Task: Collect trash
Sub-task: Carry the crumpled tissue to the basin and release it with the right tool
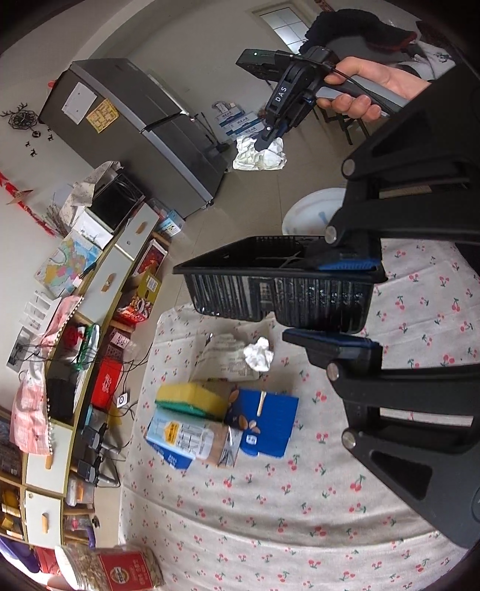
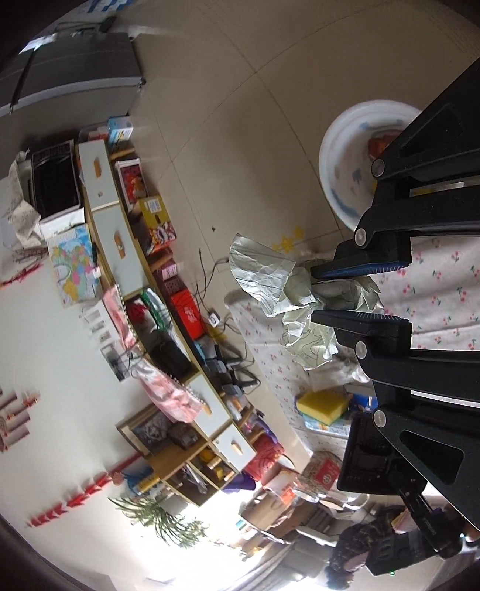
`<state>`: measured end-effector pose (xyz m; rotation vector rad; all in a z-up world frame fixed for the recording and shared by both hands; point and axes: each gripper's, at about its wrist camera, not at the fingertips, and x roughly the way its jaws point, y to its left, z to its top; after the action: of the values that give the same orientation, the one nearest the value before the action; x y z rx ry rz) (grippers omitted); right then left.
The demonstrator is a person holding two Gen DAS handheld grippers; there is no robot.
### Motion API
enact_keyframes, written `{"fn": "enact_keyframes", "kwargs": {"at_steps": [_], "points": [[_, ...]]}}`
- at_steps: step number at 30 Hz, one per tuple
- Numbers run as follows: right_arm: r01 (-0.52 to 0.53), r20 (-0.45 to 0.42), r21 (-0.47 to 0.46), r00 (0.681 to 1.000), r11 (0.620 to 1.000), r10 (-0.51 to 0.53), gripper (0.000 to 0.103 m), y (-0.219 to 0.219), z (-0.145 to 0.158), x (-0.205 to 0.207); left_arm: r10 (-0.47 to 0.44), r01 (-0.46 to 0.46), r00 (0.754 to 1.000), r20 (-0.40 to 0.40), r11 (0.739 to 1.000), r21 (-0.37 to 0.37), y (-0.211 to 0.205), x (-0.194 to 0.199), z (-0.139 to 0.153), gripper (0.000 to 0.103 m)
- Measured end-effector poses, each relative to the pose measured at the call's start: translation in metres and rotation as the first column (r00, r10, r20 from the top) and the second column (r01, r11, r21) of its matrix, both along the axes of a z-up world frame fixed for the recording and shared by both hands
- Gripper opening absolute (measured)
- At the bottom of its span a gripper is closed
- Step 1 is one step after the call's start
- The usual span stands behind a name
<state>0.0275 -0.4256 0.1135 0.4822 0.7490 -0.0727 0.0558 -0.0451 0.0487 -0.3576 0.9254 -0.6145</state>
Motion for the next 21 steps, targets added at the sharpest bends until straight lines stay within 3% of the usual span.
{"fn": "enact_keyframes", "kwargs": {"at_steps": [5, 11, 18, 21], "points": [[0.066, -0.120, 0.007, 0.991, 0.998, -0.064, 0.018, -0.035, -0.028, -0.009, -0.071, 0.072, 0.997, -0.030, 0.997, 0.010, -0.044, 0.001, -0.010, 0.029], [0.095, -0.286, -0.047, 0.952, 0.994, -0.104, 0.019, -0.050, -0.065, -0.009, -0.120, 0.121, 0.991, -0.062, 0.993, 0.009, -0.073, -0.003, -0.019, 0.029], [0.064, -0.389, -0.093, 0.916, 0.994, -0.096, 0.024, -0.045, -0.091, 0.006, -0.128, 0.130, 0.989, -0.077, 0.991, 0.019, -0.089, -0.003, -0.022, 0.029], [0.086, -0.389, -0.095, 0.914, 0.992, -0.117, 0.035, -0.047, -0.088, 0.005, -0.133, 0.135, 0.988, -0.080, 0.991, 0.018, -0.095, -0.004, -0.023, 0.029]]}}
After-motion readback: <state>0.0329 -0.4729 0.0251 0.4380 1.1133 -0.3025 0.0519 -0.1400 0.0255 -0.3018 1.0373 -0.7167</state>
